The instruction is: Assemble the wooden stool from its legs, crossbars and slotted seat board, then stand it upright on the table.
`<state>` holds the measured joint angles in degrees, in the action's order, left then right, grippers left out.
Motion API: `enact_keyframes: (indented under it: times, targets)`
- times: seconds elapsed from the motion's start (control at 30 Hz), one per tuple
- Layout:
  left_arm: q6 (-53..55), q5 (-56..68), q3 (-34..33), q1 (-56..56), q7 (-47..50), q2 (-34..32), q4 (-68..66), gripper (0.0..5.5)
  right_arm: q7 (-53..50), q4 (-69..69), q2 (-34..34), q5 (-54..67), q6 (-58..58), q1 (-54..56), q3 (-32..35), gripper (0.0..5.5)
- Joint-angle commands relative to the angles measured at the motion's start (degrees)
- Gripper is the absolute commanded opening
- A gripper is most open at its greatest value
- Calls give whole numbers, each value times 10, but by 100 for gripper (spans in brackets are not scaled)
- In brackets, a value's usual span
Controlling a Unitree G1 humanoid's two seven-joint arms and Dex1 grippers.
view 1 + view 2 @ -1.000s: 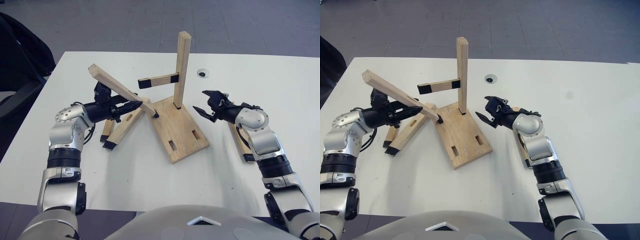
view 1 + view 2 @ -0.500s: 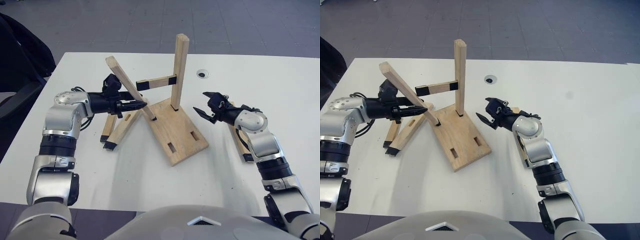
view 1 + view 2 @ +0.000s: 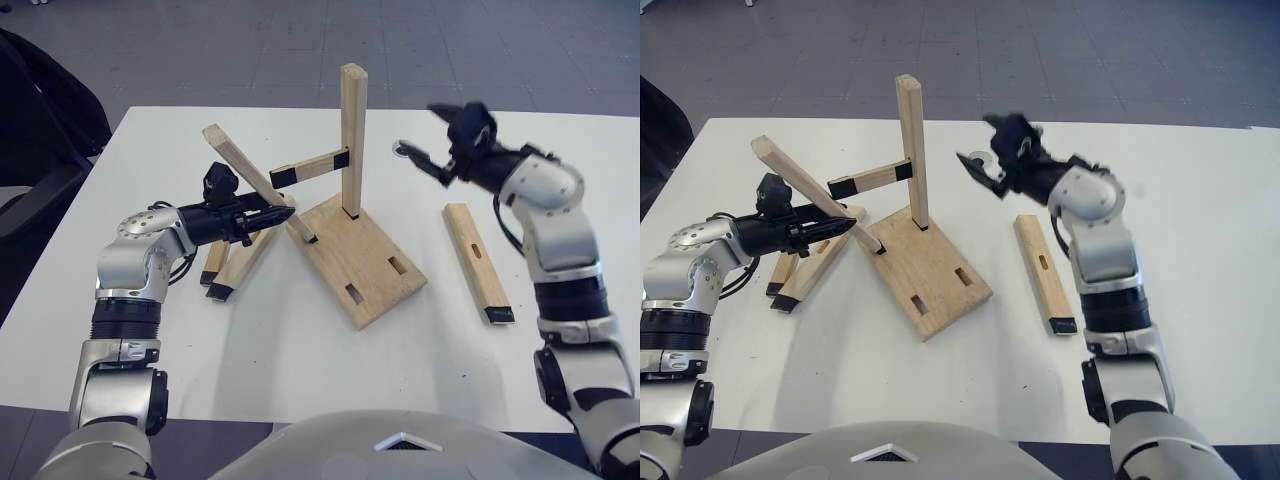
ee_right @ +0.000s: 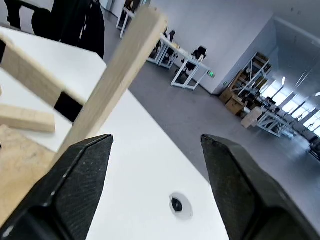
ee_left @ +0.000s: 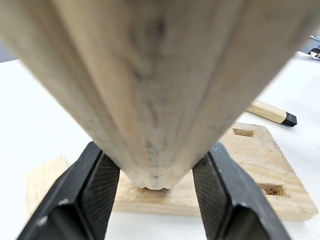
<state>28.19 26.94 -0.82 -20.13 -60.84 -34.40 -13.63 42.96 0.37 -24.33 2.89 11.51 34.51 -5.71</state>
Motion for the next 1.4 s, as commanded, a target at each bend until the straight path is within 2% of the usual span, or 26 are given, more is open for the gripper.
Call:
enact_keyframes:
  times: [0.03,0.23,0.4,0.6,0.67,0.73,0.9,0.97,1.03,1.2,1.4]
  targets:
    - [70,-11,38,-5,-7,15,-59,205,40,27,1,5,-12,84,-27,322]
    - [41,-62,84,-50,-26,-2,-91,205,27,56,26,3,-27,123,-40,322]
    - [0,-102,101,-54,-1,-19,-71,204,3,56,24,-6,-17,108,-39,322]
    - [-44,-154,129,-59,32,-34,-79,204,-39,45,33,16,11,105,-3,322]
    - [-48,-149,128,-52,41,-31,-75,204,-58,13,59,16,16,114,-14,322]
    - [-45,-146,131,-43,47,-30,-69,204,-73,7,78,-13,5,123,-46,293]
    - [-24,-137,143,-27,64,-12,-52,204,-69,96,117,-107,-57,102,-176,193]
    - [-14,-133,147,-24,72,-4,-42,204,-65,125,125,-123,-68,103,-195,160]
    - [2,-123,147,-20,76,1,-31,204,-62,140,138,-111,-56,116,-187,135]
    - [62,-87,140,-21,87,20,-2,204,-80,189,167,-116,-17,168,-169,135]
    - [105,-69,139,-11,93,24,24,204,-149,183,178,-117,-59,247,-110,135]
